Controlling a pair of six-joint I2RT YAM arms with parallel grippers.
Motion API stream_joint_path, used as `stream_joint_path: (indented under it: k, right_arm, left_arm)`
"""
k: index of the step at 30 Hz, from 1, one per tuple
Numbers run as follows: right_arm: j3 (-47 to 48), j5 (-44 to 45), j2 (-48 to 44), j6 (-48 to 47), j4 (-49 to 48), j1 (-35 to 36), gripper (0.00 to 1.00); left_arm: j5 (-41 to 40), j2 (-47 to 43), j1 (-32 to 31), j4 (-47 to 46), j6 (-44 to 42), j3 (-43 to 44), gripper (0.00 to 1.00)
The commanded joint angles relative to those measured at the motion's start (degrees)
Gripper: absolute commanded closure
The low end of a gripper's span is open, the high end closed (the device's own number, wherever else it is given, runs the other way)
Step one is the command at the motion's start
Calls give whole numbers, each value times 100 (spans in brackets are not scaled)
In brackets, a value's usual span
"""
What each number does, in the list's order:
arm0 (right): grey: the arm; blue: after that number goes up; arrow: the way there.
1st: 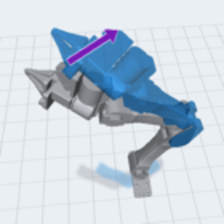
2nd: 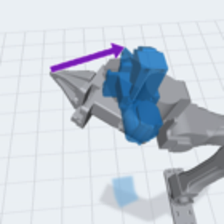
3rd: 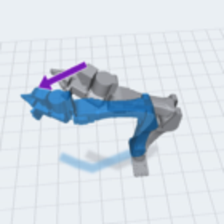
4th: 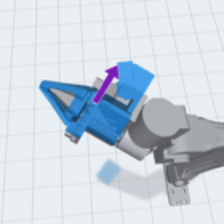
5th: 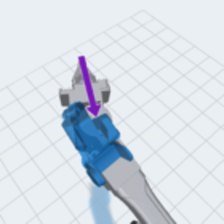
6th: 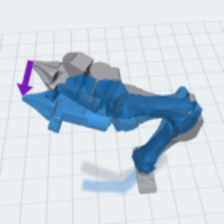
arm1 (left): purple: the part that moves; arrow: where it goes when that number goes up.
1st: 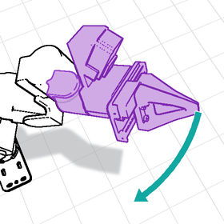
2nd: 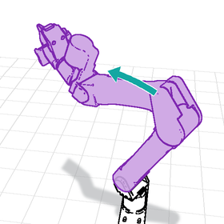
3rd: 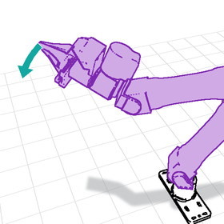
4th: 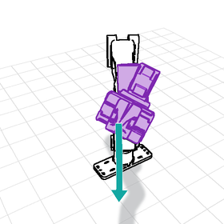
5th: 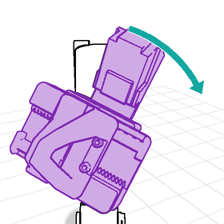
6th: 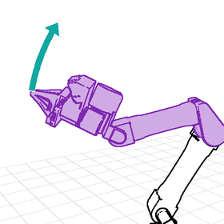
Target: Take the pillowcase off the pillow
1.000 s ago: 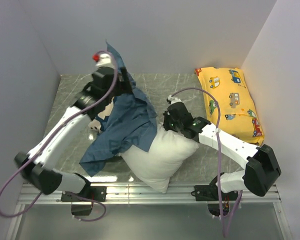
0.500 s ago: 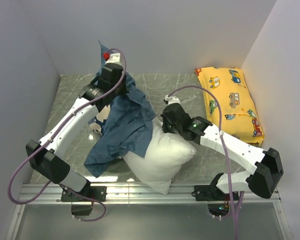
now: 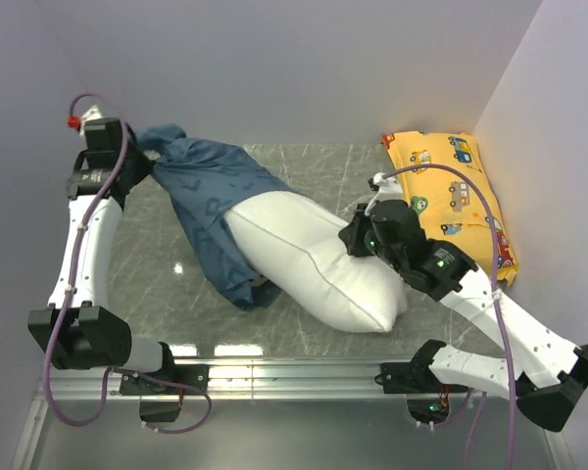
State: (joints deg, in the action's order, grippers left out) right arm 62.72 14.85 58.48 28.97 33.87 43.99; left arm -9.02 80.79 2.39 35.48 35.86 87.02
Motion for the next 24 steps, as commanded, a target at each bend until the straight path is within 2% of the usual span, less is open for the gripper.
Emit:
stream_joint_path:
  k: [1,5,9,14,15,17,18,19,21,22,24]
  right_arm:
    - [48,652,-486,-304,1017,-531,100]
    - [-119,352,-364,-375,798,-760,100]
    - [-207,159,57,-366,569,-751,100]
    - [-181,-44,173,-375,463,-760,100]
    - [-172,-44,173,-383,463,-751,100]
    - [-129,-9,190,-410,506,-760,100]
    - [-111,-17,199,-419,542,-769,100]
    - [-102,-52,216,-419,568,-760,100]
    - [-154,-131,173,-410,560,-760,100]
    - [-181,-184,147,-392,516,-751,100]
    - [-295,-228,59,-366,490,-751,100]
  left_arm:
    - [-681,-187,921,-832,290,-124,100]
    - [-399,-64,816,-823,246,-369,100]
    - [-320,-301,631,-1210,264,-1133,100]
    - [30,-170,631,-1114,89,-1118,100]
    - [145,-143,631,-1088,-25,-1004,95]
    - [399,-108,631,-965,-131,-846,78]
    - [453,-134,631,-956,-149,-749,67]
    - [532,-178,631,-947,-167,-696,47]
    - [577,-371,587,-912,-254,-512,36]
    - [524,-432,552,-860,-298,-415,27]
    - [384,-564,447,-632,-447,-65,21]
